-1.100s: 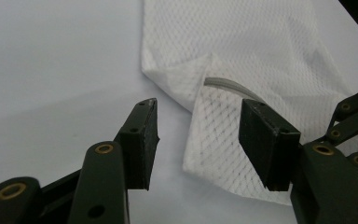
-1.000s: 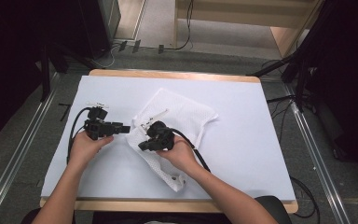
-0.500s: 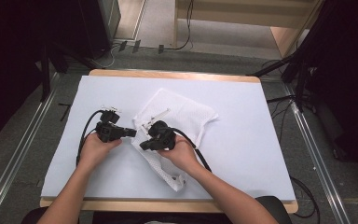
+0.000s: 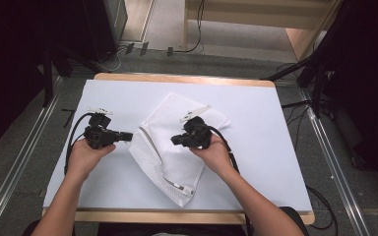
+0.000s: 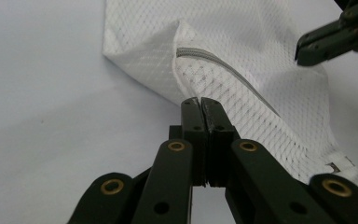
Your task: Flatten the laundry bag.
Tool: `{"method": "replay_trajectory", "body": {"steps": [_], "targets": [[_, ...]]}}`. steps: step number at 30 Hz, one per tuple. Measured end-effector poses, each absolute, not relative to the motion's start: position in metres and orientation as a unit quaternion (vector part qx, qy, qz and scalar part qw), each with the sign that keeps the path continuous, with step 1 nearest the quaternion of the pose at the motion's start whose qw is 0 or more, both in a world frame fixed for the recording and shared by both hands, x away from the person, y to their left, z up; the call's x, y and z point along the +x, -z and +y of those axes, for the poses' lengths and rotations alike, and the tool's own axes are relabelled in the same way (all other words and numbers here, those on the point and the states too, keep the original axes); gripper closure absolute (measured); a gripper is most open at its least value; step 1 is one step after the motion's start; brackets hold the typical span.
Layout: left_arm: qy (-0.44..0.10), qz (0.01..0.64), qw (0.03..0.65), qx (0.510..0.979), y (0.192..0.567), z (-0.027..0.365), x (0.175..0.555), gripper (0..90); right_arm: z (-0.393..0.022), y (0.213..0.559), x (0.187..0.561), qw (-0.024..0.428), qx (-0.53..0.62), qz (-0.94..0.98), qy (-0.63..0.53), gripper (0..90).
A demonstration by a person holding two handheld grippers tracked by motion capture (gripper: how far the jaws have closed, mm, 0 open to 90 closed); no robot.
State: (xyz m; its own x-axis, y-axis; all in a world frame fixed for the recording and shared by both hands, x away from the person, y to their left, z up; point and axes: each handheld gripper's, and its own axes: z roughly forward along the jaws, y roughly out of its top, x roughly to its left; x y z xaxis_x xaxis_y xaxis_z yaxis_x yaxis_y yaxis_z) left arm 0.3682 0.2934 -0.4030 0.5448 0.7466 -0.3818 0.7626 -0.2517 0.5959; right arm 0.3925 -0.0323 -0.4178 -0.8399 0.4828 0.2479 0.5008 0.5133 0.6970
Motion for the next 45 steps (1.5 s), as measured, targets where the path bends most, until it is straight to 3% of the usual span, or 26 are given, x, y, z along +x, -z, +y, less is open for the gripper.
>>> {"method": "replay_trajectory", "body": {"steps": [5,15,38,40,42,43,45], "targets": [[-0.003,0.484,0.363,0.796,0.404,0.31,0.354,90.0,-0.08,0.417,0.404,-0.018,-0.331,-0.855,0.4,85.3],[-0.018,0.531,0.356,0.769,0.415,0.35,0.355,89.8,-0.135,0.423,0.419,-0.04,-0.391,-0.83,0.395,80.8],[0.001,0.546,0.359,0.757,0.427,0.361,0.373,90.0,-0.198,0.45,0.44,-0.06,-0.495,-0.78,0.379,64.2],[0.0,0.548,0.361,0.755,0.428,0.362,0.372,90.0,-0.198,0.451,0.441,-0.053,-0.497,-0.777,0.382,64.8],[0.0,0.55,0.362,0.753,0.427,0.364,0.372,90.0,-0.194,0.457,0.446,-0.032,-0.5,-0.779,0.377,79.2],[0.0,0.551,0.363,0.751,0.427,0.365,0.371,90.0,-0.194,0.457,0.446,-0.032,-0.5,-0.779,0.377,79.2],[-0.001,0.553,0.363,0.75,0.427,0.368,0.371,90.0,-0.193,0.456,0.448,-0.031,-0.498,-0.785,0.367,89.0]]}}
